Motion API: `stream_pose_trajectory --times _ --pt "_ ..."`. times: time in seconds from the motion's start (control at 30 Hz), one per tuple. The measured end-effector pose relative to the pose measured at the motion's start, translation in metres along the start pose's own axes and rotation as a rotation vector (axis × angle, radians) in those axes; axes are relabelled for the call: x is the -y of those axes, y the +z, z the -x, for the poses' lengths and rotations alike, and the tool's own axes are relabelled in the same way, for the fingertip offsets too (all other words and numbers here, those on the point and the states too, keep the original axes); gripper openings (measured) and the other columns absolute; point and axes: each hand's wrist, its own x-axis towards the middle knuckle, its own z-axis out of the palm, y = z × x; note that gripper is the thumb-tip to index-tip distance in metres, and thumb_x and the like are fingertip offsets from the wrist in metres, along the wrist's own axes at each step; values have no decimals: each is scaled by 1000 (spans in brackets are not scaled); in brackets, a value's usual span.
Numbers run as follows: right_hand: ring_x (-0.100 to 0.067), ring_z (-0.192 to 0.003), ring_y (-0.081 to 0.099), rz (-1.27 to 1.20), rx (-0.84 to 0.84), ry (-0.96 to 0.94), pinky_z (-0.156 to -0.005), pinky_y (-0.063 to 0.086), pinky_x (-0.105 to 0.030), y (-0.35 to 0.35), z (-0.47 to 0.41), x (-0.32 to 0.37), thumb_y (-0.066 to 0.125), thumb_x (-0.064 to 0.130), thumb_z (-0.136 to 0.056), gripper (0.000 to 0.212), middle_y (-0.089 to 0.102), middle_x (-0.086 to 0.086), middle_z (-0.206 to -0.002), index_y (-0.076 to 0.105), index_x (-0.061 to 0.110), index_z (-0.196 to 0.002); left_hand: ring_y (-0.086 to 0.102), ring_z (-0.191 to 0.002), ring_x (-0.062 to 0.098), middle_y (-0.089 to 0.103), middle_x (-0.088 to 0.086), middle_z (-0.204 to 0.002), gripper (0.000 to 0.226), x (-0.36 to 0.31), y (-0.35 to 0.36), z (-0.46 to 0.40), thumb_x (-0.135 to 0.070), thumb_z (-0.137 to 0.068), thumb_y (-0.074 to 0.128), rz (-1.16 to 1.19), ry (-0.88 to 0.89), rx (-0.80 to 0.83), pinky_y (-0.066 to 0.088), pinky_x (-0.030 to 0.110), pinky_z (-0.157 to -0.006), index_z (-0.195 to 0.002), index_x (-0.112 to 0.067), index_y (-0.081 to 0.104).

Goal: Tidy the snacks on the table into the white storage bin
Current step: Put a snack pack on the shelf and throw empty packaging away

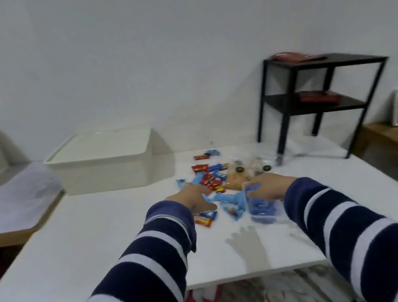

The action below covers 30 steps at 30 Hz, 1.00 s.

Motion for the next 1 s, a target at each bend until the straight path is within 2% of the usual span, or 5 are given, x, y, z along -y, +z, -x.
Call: stream_pose_trajectory --times 0.13,0.33,0.43,0.73,1.0 --pt "-20 -114 50 -101 -40 126 -91 37 -26 -23 13 -71 49 32 -96 47 43 -5 -146 44 18 -141 50 -125 24 50 3 -140 56 -69 0 -34 -42 -90 57 -58 103 27 39 33 -105 -140 -20 43" --pt "-18 -108 51 -198 -124 247 -94 37 -25 -64 -4 -160 47 38 -96 49 38 2 -148 40 23 -143 54 -117 19 56 0 -131 54 -155 -24 -111 -39 -85 64 6 206 -8 39 24 -93 -134 -22 50" --pt "-19 -122 48 -160 -166 286 -107 33 -27 -92 -18 -198 45 36 -98 49 32 2 -153 39 20 -144 55 -117 19 59 2 -128 49 -197 -46 -153 -37 -88 62 -20 332 -93 38 24 -95 -132 -18 53" --pt "-19 -139 35 -173 -336 359 -112 26 -28 -176 -73 -285 47 34 -97 47 36 1 -152 42 21 -142 60 -110 14 66 -5 -118 24 -322 -155 -245 -29 -94 52 104 683 -474 46 31 -98 -112 -26 67" --pt "-21 -132 43 -179 -392 263 -109 32 -29 -205 -150 -338 47 31 -97 45 44 -2 -145 42 22 -142 41 -131 15 49 -4 -139 34 -373 -189 -347 -38 -94 49 14 696 -599 35 36 -108 -126 -31 56"
